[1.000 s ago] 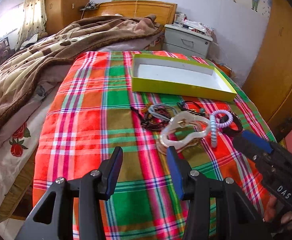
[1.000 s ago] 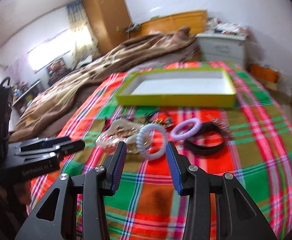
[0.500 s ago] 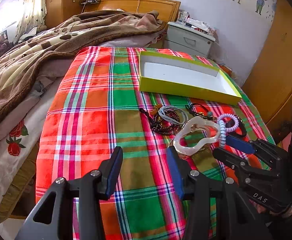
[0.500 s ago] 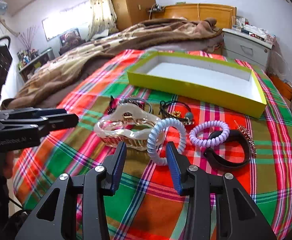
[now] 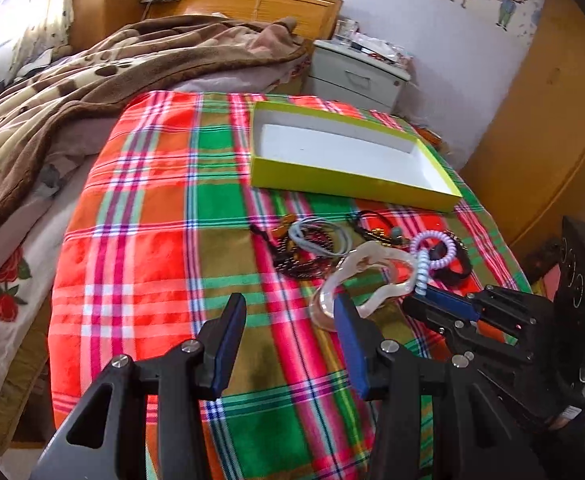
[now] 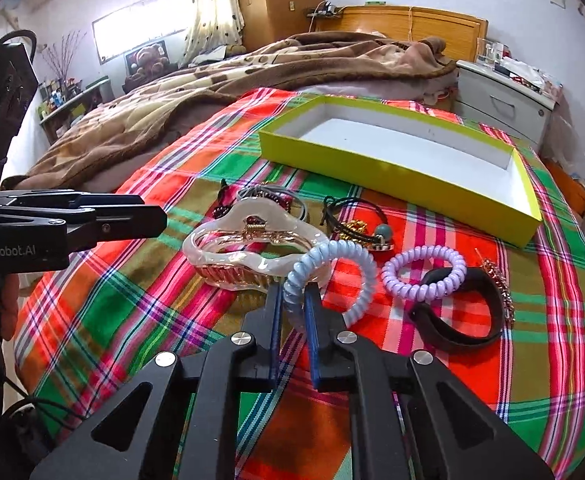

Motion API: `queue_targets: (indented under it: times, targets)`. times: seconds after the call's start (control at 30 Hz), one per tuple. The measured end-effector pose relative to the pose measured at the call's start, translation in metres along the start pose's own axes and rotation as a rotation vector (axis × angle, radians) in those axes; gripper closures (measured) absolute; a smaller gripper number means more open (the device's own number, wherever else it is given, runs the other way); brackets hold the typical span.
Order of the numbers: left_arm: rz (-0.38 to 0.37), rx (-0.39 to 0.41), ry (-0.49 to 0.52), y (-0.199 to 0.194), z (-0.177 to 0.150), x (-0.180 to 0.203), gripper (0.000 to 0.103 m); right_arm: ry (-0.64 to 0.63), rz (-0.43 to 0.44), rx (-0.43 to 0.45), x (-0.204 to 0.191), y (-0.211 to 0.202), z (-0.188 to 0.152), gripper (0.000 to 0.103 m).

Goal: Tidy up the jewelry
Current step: 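Grasp the pale blue spiral hair tie with the right gripper while the left gripper grasps the clear claw clip, then lift the blue spiral tie with the right gripper while the left gripper carries the claw clip toward the box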

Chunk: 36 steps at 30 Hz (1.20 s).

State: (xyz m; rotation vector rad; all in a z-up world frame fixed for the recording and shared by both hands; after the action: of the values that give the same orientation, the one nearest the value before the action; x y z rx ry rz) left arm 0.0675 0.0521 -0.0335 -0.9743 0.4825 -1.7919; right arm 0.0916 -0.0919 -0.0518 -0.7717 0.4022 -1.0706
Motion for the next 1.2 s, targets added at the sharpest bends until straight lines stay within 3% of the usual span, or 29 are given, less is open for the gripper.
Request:
queue_targets:
  times: [0.17, 0.43, 0.77, 0.93, 1.0, 1.2]
  targets:
    - [-0.018, -0.029, 0.029, 0.008, 0.009, 0.006, 0.056, 0.061, 0.008, 0.023, 0.012, -0.013, -0.003, 0.093]
    - [-0.04, -0.111, 0.185, 0.028, 0.022, 0.027, 0.056, 0.129, 0.011, 0.068, 0.03, -0.038, -0.001, 0.093]
    - [0.025, -0.227, 0.362, 0.059, 0.022, 0.046, 0.056, 0.167, 0.008, 0.09, 0.04, -0.048, 0.007, 0.093]
    - [0.027, -0.267, 0.383, 0.069, 0.023, 0.049, 0.056, 0.177, 0.013, 0.087, 0.045, -0.043, 0.01, 0.093]
    - [0.014, -0.285, 0.385, 0.073, 0.021, 0.051, 0.058, 0.181, 0.013, 0.083, 0.048, -0.041, 0.011, 0.093]
    - [0.003, -0.281, 0.373, 0.073, 0.018, 0.057, 0.076, 0.185, 0.007, 0.079, 0.052, -0.038, 0.012, 0.093]
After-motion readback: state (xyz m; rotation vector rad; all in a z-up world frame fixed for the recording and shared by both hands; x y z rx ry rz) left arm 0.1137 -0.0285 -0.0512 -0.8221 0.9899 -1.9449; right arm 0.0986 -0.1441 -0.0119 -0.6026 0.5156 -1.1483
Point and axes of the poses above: each gripper's, at about its wrist camera, not at the fingertips, and y roughly the way its jaws point, x to its right, z to its top, the point moved 4 cm from there along y, roughly the way its jaws point, and after that the axes turned 13 degrees about -z, right-handed, at the moved point
